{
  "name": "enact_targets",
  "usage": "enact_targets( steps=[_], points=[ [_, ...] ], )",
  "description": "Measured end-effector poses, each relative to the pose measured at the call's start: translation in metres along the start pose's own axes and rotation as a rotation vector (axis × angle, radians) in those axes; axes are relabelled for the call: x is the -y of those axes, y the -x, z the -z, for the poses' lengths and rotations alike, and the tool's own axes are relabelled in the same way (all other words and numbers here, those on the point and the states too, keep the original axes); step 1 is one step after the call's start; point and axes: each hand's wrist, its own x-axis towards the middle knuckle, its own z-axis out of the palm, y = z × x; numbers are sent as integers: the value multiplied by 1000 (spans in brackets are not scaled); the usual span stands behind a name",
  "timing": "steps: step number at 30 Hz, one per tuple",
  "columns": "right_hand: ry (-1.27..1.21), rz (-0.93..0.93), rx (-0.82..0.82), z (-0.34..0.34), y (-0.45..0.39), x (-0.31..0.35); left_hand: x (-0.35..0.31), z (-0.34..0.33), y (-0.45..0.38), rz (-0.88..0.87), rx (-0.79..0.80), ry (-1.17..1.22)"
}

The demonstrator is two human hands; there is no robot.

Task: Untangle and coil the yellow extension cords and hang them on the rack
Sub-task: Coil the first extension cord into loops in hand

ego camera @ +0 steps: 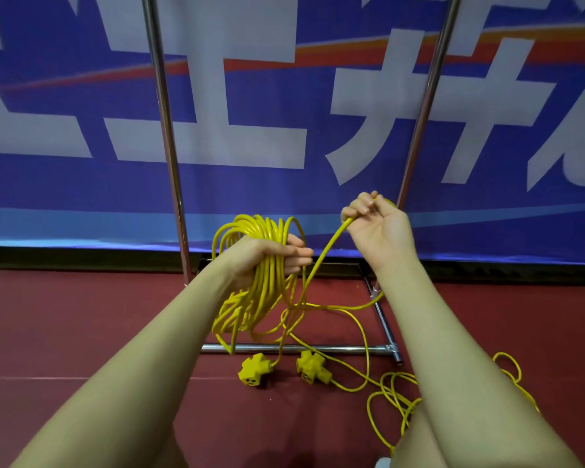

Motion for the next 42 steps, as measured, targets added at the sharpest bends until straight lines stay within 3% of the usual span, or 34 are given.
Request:
enact_targets(
  steps=[8,14,21,26,28,32,38,42],
  points=[
    [-163,-15,-23,3,-5,3,21,-16,-9,-11,110,-135],
    [-103,2,-101,10,-9,8,27,-27,-14,-67,81,-137],
    [625,-165,-121,24,-2,14,8,-30,-17,-198,-37,211],
    [1261,-399,205,36,8,2,-8,-26,-16,-303,-89,380],
    [1373,-415,328,40,11,-8,-11,-26,-15,-330,-101,405],
    [1366,-239,350,39,11,-15,-14,-30,-14,-366,-94,441],
    [1153,-242,362,25,17,-9,-18,-20,-10,-313,-69,431],
    [1190,-266,381,17,20,-8,-15,-20,-8,-261,-68,370]
  ],
)
